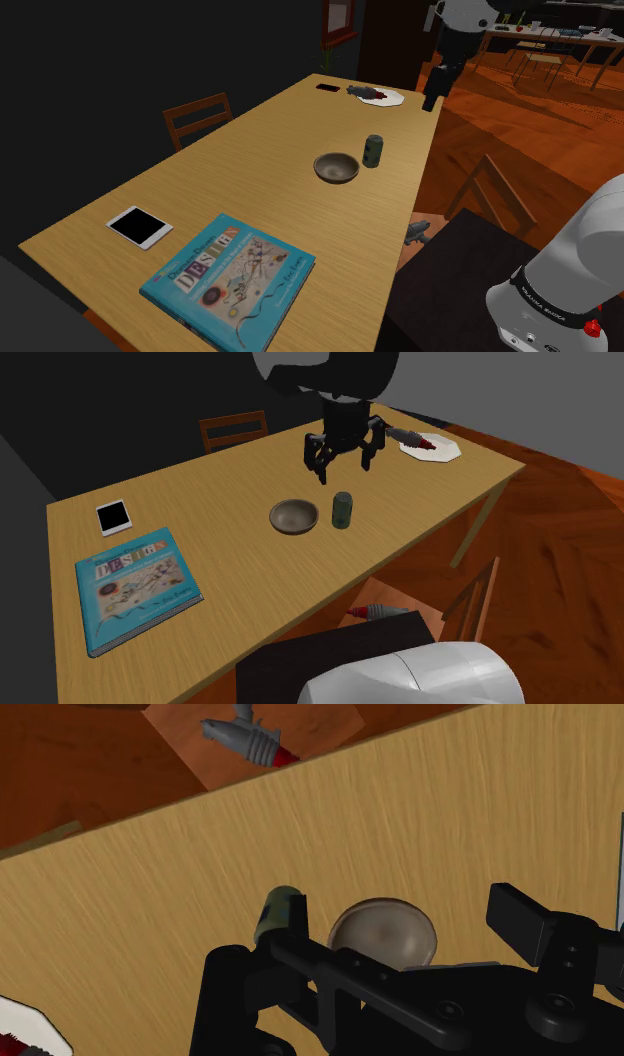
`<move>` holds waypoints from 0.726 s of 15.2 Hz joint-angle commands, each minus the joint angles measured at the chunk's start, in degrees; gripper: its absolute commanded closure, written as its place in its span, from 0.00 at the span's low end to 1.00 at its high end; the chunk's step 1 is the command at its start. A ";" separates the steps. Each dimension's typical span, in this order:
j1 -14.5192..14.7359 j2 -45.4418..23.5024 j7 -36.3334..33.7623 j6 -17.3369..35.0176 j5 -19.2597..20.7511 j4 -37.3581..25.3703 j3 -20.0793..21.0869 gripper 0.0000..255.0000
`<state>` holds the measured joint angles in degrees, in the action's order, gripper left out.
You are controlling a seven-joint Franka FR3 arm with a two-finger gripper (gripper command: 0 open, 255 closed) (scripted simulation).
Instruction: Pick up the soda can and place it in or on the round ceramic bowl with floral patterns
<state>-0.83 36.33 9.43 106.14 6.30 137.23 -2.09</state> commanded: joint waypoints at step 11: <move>-0.76 -24.58 5.47 15.96 -1.94 -5.83 -5.60 0.00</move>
<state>-1.45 13.77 14.19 120.61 4.67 131.68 -7.17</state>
